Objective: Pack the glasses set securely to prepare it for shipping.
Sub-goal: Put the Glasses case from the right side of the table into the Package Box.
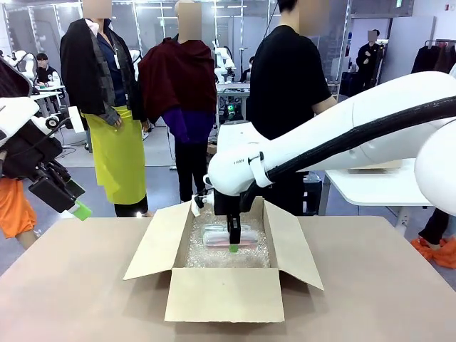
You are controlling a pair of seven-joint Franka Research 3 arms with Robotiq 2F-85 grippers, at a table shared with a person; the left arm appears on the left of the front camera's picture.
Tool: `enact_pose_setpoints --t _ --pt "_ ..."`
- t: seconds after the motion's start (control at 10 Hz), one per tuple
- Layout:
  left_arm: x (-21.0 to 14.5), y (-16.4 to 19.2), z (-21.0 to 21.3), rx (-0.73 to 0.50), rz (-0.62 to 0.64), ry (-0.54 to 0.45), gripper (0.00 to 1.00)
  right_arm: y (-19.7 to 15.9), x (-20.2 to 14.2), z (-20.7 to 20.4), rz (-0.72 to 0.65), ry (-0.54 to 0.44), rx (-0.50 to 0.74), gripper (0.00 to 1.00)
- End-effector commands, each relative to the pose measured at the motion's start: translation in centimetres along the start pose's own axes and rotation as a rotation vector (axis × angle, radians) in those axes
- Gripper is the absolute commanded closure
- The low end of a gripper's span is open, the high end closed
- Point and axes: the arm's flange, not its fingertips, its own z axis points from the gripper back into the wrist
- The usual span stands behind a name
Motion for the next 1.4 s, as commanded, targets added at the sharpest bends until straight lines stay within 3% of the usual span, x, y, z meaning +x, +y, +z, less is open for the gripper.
enact_pose_setpoints --t 0.0,0.5,0.6,0.7,0.8,1.2,1.3 --pt "-0.3 0.1 0.1 -0.016 -0.017 -0.005 0.0 0.8 0.0 -0.8 -0.038 0.009 -0.02 0.72" --pt "-0.3 0.1 0.1 -0.016 -0.017 -0.005 0.0 1.1 0.0 -3.2 -0.036 0.034 -0.002 0.72" --pt "-0.3 0.1 0.1 -0.016 -0.017 -0.005 0.0 1.1 0.0 -3.4 -0.035 0.039 0.007 0.3" --pt "-0.3 0.1 0.1 -0.016 -0.017 -0.005 0.0 1.1 -0.1 -3.5 -0.029 0.038 0.014 0.08" --pt "-0.3 0.1 0.1 -0.016 -0.017 -0.005 0.0 1.1 -0.2 -3.6 -0.027 0.04 0.017 0.0" --pt "-0.3 0.1 0.1 -0.016 -0.017 -0.005 0.0 1.4 -0.3 -2.9 -0.018 0.035 0.014 0.0" --pt "-0.3 0.1 0.1 -0.016 -0.017 -0.005 0.0 1.6 -0.7 -2.5 0.054 0.048 -0.001 0.0"
